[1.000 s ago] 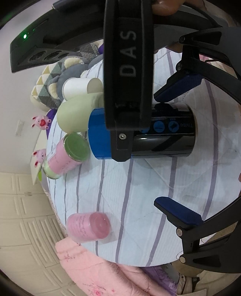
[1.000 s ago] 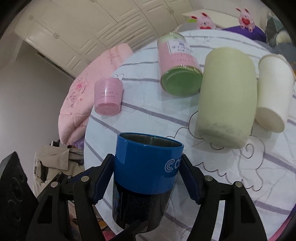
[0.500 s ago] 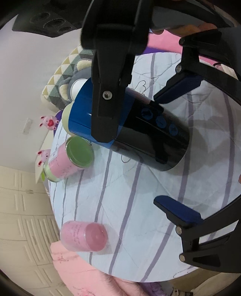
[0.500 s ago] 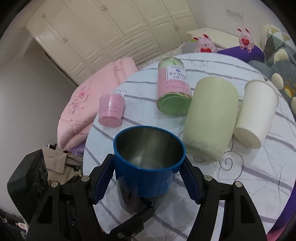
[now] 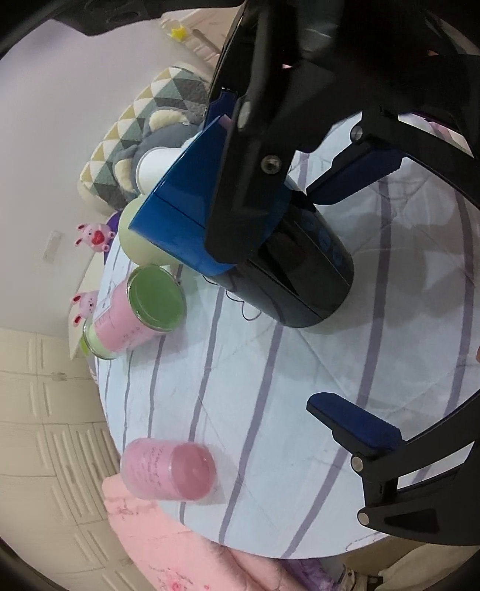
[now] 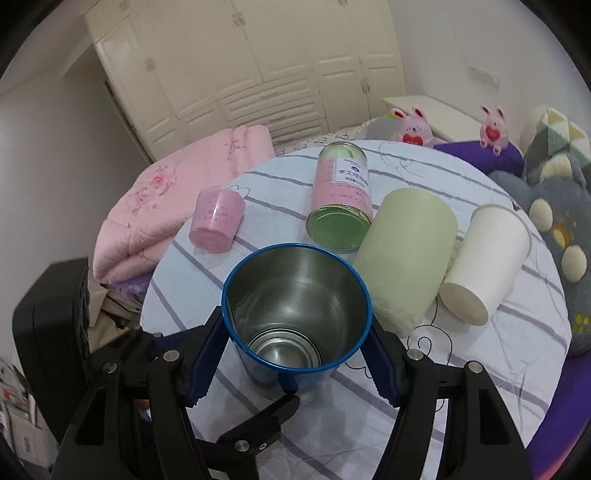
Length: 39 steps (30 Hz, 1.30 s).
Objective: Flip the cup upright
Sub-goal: 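Rotate the right gripper to stand the mug upright, opening upward, then lower the upright mug onto the table and open the right gripper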
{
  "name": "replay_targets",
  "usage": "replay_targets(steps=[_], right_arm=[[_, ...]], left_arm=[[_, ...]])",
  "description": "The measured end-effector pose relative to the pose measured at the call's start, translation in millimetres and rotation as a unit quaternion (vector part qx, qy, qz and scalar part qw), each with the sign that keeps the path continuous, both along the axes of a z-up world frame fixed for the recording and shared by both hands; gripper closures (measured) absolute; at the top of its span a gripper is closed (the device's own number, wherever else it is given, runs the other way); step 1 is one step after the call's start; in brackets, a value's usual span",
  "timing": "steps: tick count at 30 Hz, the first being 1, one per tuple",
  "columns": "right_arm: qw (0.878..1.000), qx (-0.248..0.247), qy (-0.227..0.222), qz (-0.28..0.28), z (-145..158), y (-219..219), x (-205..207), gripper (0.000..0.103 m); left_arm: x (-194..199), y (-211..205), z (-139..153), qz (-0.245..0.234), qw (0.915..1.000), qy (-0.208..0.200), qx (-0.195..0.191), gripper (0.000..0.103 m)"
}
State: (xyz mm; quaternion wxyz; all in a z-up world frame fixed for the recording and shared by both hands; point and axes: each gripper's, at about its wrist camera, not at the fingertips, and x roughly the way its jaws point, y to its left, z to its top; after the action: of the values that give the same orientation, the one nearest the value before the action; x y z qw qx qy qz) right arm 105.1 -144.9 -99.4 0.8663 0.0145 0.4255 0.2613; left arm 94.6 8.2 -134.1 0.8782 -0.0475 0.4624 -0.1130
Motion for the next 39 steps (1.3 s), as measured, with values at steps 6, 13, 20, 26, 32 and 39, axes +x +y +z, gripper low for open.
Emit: replay_targets(steps=[6, 13, 20, 26, 32, 39], right_arm=[[0.999, -0.029, -0.037, 0.018, 1.9, 9.6, -12.9, 0.033], [0.997, -0.045, -0.059, 0.034, 2.8, 14.6, -21.0, 0.033], [0.992, -0.062, -0.086, 0.064, 3.8, 20.8, -30.2, 0.033], [0.99, -0.056, -0.098, 0.081, 8.9, 20.6, -32.4, 0.033], [0.99, -0.055, -0.098, 0.084, 10.4, 18.5, -33.6, 0.03], [0.991, -0.04, -0.096, 0.083, 15.4, 11.9, -33.7, 0.024]], left_arm=[[-5.0, -0.1, -0.7, 0.007, 0.9998, 0.007, 0.015, 0.0], [-8.6, -1.0, 2.7, 0.003, 0.9995, -0.004, 0.032, 0.0], [-7.0, -3.7, 8.0, -0.023, 0.9987, -0.018, 0.041, 0.0], [-6.6, -7.6, 13.4, -0.039, 0.9977, -0.034, 0.043, 0.0], [-7.4, -11.2, 14.7, -0.06, 0.9966, -0.042, 0.036, 0.0], [-9.2, -12.0, 22.1, -0.059, 0.9961, -0.055, 0.036, 0.0]])
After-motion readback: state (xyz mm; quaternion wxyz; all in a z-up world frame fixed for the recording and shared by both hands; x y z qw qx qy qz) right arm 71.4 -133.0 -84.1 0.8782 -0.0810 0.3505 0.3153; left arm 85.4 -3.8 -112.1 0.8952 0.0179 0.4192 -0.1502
